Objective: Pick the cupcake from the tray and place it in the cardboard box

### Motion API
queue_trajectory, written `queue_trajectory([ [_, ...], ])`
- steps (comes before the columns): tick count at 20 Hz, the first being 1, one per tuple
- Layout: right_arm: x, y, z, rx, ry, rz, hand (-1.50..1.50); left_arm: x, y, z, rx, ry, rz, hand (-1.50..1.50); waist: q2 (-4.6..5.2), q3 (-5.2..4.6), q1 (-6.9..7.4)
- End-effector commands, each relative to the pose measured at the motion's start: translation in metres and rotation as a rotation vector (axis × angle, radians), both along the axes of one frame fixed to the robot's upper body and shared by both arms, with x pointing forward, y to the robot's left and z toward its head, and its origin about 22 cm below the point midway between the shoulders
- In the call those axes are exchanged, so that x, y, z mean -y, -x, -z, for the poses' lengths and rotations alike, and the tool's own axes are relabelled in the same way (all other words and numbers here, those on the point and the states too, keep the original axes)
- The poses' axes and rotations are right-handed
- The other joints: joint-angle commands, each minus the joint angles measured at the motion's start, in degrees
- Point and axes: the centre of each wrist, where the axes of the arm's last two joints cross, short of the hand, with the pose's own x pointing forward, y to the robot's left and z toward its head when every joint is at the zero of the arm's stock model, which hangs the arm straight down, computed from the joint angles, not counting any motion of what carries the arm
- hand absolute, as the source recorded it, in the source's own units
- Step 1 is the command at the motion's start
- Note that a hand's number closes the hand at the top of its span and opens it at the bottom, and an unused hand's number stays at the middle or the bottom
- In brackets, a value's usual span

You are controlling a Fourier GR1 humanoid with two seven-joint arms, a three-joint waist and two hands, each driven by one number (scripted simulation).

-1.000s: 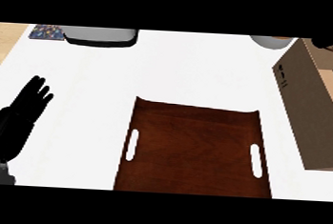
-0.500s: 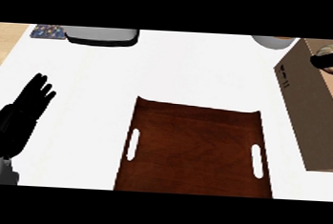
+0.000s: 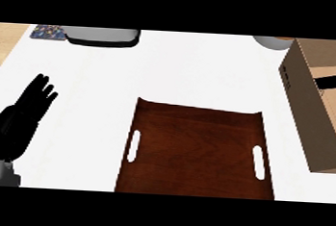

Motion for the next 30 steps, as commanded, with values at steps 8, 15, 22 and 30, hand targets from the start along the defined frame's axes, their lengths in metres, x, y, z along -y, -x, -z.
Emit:
queue_trajectory([
  [8,0.004,0.022,-0.011,0.589,-0.128,0.13,-1.5,-0.014,0.002,0.001,-0.019,0.01,-0.037,0.0,-0.5,0.07,-1.85],
  [15,0.039,0.081,-0.026,0.728,-0.195,0.158,-1.5,-0.014,0.011,-0.001,-0.002,-0.015,-0.027,0.0,-0.6,0.02,-1.87],
  [22,0.074,0.156,-0.029,0.784,-0.234,0.17,-1.5,-0.005,0.013,0.012,-0.013,0.018,-0.012,0.0,-0.3,0.03,-1.37],
  [30,0.084,0.202,-0.022,0.757,-0.248,0.122,-1.5,-0.006,-0.003,-0.016,0.01,0.007,-0.007,0.0,-0.12,0.04,-0.81],
])
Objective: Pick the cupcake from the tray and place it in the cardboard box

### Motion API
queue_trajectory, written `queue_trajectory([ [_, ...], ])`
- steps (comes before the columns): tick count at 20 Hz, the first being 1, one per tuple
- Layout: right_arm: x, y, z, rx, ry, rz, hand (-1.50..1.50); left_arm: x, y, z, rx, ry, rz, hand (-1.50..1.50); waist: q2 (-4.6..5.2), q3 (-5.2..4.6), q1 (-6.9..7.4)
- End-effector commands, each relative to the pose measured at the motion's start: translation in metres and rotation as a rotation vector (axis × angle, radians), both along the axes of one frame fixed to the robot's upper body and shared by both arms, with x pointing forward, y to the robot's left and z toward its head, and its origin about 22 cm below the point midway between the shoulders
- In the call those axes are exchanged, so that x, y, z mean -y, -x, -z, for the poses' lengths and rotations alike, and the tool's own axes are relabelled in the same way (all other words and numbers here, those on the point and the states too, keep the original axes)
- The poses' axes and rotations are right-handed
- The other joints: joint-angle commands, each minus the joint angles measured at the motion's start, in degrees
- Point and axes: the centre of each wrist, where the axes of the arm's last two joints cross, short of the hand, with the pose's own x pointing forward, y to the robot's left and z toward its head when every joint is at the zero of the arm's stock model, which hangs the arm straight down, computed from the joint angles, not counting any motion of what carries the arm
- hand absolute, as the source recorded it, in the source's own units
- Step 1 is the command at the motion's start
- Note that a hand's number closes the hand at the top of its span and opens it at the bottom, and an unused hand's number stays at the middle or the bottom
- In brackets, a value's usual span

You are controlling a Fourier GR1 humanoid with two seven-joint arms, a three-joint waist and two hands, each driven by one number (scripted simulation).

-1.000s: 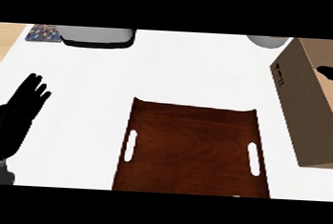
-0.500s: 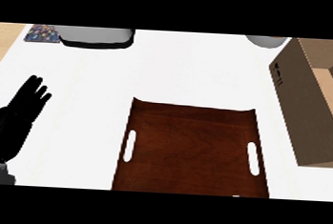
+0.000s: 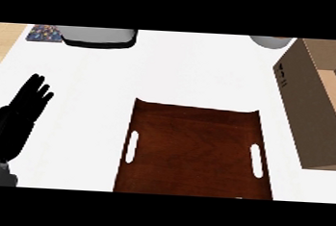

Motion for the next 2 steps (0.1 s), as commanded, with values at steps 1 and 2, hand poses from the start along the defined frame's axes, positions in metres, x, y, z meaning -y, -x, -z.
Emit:
queue_trajectory([
  [1,0.019,0.024,0.004,-0.02,0.016,-0.022,-1.5,-0.002,-0.009,0.009,0.002,-0.011,-0.002,0.0,0.12,0.01,0.18],
  [2,0.015,0.017,-0.012,-0.028,0.025,-0.013,-1.5,0.0,-0.007,0.0,0.006,0.002,0.007,0.0,0.11,0.0,0.33],
])
